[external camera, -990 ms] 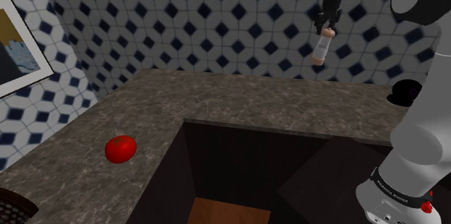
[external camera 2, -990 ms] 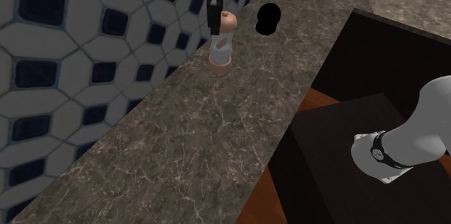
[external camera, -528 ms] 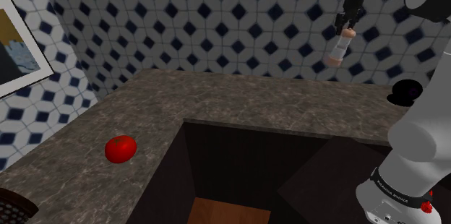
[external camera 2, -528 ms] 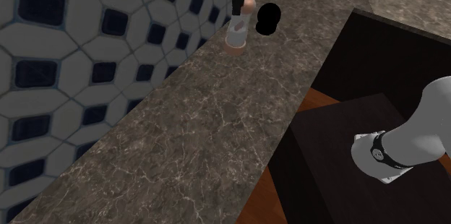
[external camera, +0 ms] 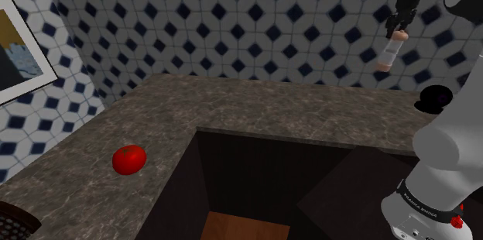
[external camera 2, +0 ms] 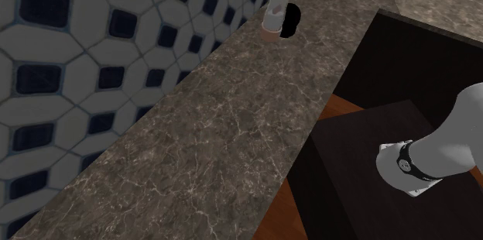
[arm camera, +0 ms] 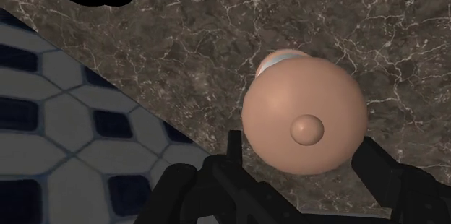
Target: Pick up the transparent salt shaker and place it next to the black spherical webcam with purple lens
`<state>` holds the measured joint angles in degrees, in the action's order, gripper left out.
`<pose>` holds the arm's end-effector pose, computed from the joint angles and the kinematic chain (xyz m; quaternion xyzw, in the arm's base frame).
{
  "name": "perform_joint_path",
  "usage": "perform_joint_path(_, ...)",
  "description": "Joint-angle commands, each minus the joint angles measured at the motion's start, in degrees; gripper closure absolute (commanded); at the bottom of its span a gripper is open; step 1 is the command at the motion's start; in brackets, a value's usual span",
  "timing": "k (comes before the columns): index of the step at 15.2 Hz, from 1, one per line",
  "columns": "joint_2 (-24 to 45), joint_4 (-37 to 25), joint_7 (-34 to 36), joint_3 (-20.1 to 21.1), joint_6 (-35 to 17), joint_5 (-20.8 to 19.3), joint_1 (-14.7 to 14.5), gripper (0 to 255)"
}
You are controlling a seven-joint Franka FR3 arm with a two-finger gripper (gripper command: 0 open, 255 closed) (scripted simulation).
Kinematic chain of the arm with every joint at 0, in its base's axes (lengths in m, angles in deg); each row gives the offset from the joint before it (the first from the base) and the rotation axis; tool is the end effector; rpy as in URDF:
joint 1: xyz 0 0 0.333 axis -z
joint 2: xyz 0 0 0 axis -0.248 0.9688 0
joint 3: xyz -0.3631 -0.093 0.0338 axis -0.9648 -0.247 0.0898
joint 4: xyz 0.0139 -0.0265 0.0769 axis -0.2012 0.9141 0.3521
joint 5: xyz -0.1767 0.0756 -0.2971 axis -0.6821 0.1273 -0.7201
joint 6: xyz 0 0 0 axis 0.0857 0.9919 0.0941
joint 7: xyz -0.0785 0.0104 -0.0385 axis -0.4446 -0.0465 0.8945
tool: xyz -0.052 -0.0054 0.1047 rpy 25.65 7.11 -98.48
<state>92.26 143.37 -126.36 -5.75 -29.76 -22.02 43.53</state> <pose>0.3409 -0.4611 0.6453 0.9900 -0.1311 0.0138 0.0494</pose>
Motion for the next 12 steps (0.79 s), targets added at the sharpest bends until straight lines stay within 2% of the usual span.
perform_joint_path(1, 0.4, 0.1, -2.7, -1.0, -0.5, 0.6, 1.5, 255)
perform_joint_path(7, 3.3, -3.0, -11.4, -4.2, 0.1, 3.2, 7.0, 255)
perform_joint_path(12, 7.6, -8.0, -18.7, -6.4, 1.5, 6.6, 12.7, 255)
